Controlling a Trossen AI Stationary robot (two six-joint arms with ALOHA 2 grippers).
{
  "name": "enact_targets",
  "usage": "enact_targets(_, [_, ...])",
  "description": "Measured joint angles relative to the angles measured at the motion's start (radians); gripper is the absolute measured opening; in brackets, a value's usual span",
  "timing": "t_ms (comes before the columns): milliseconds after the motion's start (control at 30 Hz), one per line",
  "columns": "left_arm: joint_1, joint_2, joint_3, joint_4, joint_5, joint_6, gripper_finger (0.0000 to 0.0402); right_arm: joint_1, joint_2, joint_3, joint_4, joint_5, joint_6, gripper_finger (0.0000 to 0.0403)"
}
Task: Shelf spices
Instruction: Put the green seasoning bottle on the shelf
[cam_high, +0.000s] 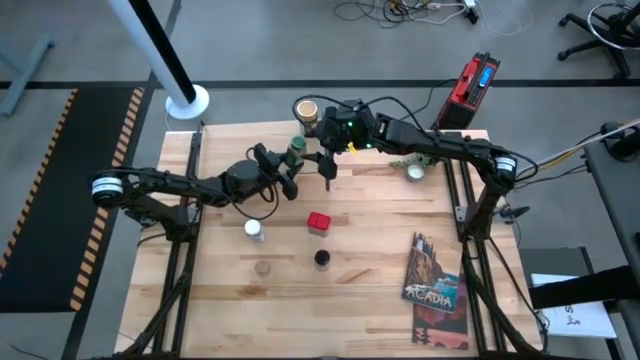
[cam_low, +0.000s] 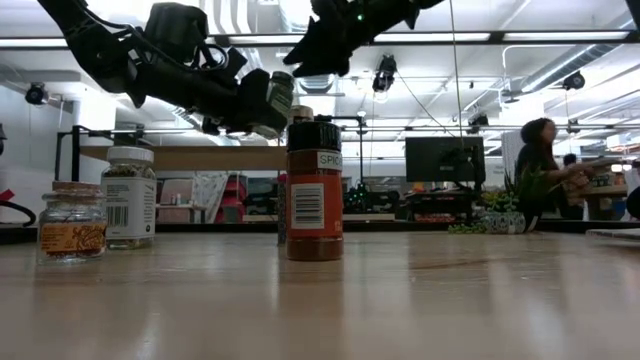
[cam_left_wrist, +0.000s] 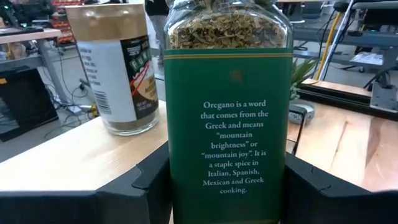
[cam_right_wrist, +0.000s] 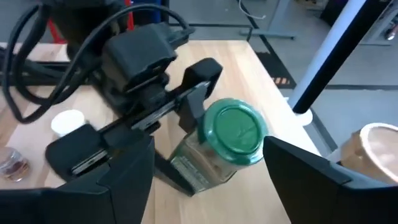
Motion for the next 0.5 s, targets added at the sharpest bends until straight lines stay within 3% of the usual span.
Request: enact_targets(500, [-0.001,-0.002,0.002,0.125,0.069,0.047,0.0187,-0.026,0.006,-0.002,0.034,-0.054,0.099,0.0294])
